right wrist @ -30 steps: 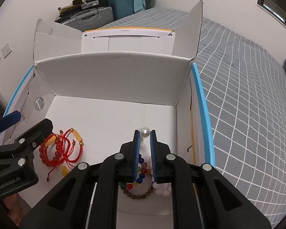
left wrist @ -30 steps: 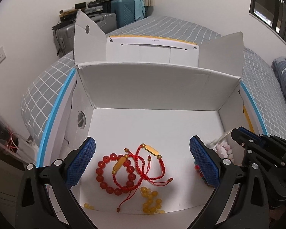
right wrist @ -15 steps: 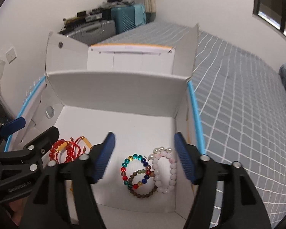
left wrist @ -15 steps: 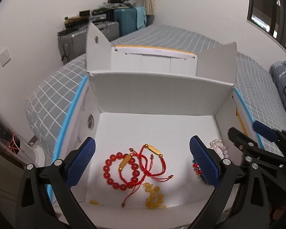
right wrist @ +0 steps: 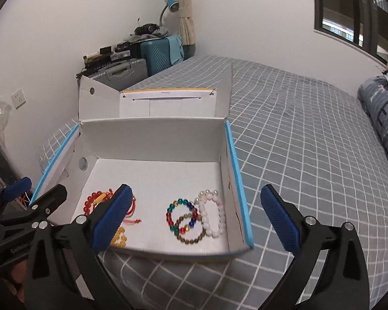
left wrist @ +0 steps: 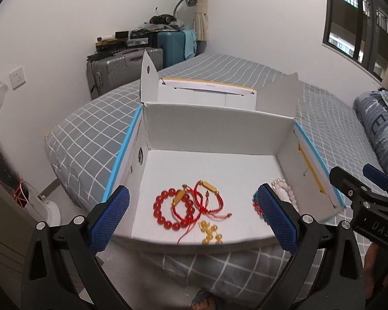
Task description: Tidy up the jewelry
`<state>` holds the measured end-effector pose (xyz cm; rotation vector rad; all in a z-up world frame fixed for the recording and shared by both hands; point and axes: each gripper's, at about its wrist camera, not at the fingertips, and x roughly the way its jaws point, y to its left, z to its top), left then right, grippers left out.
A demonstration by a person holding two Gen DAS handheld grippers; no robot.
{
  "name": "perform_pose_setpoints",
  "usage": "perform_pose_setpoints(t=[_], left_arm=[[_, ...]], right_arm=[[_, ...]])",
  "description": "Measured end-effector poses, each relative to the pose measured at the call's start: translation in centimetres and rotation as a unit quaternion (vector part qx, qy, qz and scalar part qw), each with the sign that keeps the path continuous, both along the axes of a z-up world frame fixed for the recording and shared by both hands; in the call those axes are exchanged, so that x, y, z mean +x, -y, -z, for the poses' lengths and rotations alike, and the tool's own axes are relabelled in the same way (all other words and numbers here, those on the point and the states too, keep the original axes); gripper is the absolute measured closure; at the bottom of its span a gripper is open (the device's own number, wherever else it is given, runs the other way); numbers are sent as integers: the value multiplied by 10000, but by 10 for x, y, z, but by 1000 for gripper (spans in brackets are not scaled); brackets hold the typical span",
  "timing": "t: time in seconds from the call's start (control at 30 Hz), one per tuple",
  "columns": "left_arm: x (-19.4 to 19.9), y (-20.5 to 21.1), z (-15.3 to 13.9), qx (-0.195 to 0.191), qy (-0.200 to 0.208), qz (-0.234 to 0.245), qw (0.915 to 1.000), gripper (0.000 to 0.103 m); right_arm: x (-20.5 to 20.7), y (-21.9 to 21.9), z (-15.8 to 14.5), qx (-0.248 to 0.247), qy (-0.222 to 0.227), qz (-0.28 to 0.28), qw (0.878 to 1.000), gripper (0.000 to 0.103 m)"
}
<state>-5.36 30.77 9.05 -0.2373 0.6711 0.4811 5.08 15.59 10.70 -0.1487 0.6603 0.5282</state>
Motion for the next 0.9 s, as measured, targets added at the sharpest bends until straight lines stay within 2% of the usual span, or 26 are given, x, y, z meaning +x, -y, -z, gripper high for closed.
perform_pose_setpoints(t=[0.43, 0.9], left_arm=[[-30, 19, 15, 169, -50, 101, 9998, 6], [-32, 21, 17, 108, -21, 82, 9999, 6]], right_arm=[[-38, 21, 20, -6, 7, 103, 9999, 8], [-38, 19, 26, -73, -83, 93, 9999, 8]])
